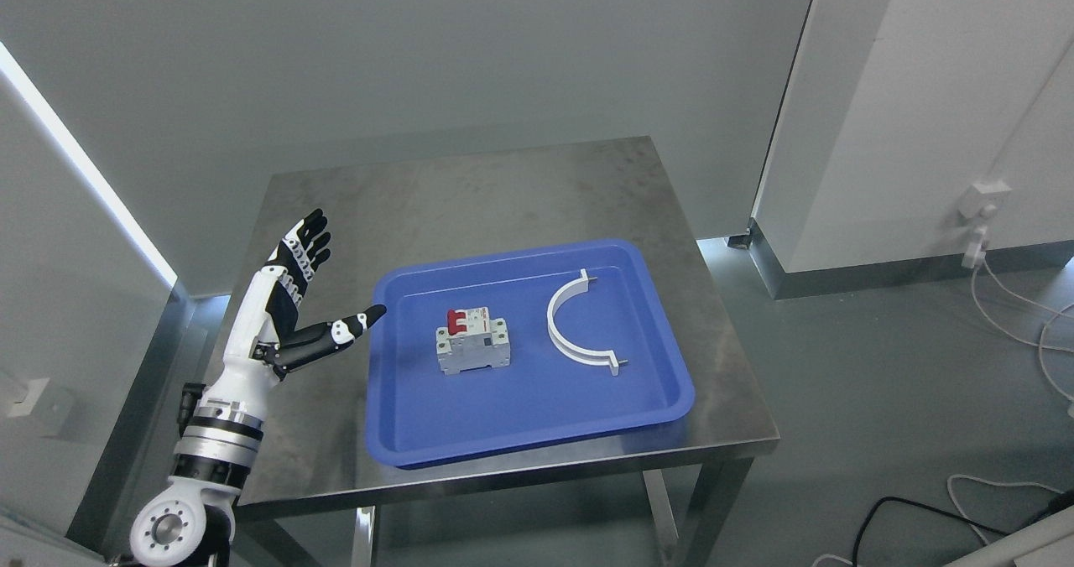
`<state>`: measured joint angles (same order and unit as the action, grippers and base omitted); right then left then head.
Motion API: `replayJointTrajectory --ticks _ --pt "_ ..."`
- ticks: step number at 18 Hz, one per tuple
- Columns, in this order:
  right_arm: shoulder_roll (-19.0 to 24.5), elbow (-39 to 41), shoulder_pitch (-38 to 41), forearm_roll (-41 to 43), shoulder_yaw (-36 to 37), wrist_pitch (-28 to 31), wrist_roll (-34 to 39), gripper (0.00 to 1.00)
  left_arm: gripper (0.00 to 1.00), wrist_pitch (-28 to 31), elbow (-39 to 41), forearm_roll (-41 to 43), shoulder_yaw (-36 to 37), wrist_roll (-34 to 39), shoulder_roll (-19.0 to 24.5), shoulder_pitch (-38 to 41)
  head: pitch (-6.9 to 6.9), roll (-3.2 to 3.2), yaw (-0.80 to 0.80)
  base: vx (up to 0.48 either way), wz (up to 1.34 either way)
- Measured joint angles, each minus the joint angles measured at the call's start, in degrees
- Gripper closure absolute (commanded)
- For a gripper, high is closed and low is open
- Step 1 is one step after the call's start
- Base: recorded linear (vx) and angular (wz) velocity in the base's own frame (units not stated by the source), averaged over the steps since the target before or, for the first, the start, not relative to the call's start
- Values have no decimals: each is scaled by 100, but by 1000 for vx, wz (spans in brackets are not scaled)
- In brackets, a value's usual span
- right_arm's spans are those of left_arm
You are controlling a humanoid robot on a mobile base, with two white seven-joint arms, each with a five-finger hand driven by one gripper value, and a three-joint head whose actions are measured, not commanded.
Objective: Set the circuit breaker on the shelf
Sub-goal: 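Reach the left hand toward the grey circuit breaker in the blue tray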
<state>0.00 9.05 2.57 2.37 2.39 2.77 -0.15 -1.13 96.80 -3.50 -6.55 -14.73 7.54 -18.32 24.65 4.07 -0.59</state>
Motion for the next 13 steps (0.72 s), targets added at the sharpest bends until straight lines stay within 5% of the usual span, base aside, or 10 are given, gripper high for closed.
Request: replayJointTrajectory --ticks 8,13 --pt "0 0 0 0 1 0 0 0 0 -369 56 80 129 -661 189 -19 0 0 0 0 0" --pt "0 0 0 0 0 0 0 0 2 -174 60 663 333 -1823 525 -300 0 0 0 0 0"
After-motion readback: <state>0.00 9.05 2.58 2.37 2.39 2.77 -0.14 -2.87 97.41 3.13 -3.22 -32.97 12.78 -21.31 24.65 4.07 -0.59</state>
